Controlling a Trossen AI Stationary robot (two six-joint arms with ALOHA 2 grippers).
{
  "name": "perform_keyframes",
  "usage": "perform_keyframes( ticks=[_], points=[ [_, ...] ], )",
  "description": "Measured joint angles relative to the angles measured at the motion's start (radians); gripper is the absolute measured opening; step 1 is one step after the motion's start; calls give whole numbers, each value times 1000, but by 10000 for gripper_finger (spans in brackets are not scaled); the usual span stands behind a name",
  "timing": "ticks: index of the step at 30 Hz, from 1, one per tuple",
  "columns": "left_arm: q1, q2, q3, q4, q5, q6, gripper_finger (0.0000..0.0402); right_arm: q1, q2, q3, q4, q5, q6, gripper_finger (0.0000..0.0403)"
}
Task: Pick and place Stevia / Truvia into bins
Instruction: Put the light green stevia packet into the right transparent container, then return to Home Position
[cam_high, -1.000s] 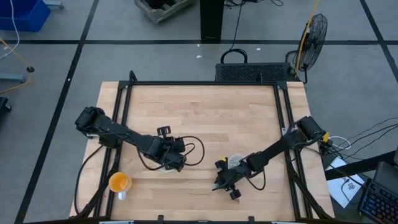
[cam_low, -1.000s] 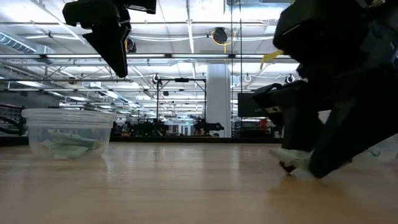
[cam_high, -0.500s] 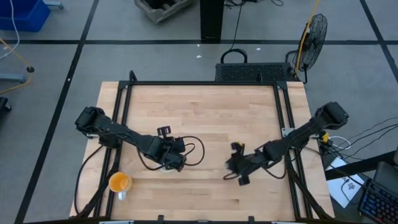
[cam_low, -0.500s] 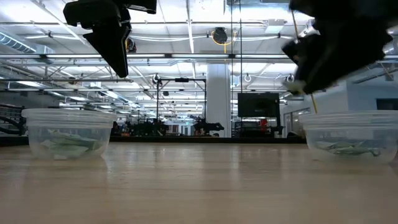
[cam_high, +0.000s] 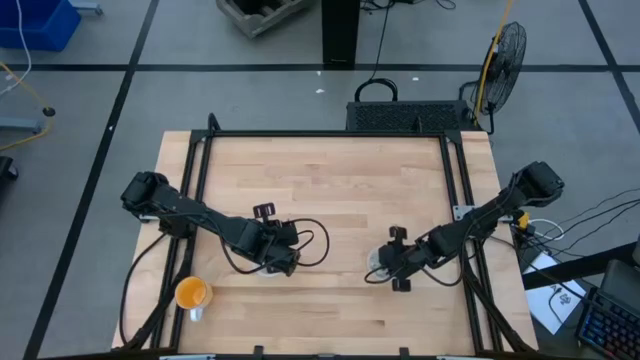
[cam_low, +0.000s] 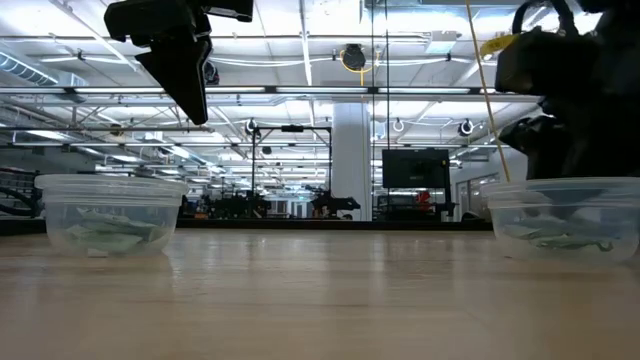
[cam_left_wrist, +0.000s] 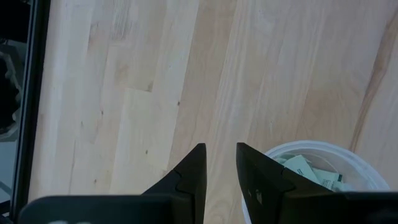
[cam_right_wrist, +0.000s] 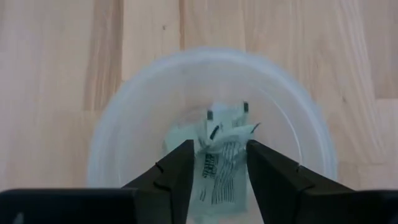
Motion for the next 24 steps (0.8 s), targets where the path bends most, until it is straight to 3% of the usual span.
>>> perform_keyframes(
  ticks=[9, 13, 16, 21, 24],
  points=[
    [0, 0, 0, 2, 0, 0, 93, 0, -1, 1, 99, -7, -52, 182],
    [1, 0, 0, -6, 14, 37, 93, -4, -43, 2, 83, -104, -78, 187],
    [1, 0, 0, 10, -10, 4, 93, -14, -117, 2, 69, -158, -73, 183],
    [22, 0, 0, -38, -55, 20, 93, -37, -299, 2, 63, -162, -41, 174],
    [44, -26, 0, -160, -129, -88, 93, -41, -426, 2, 41, -162, -62, 172]
  ],
)
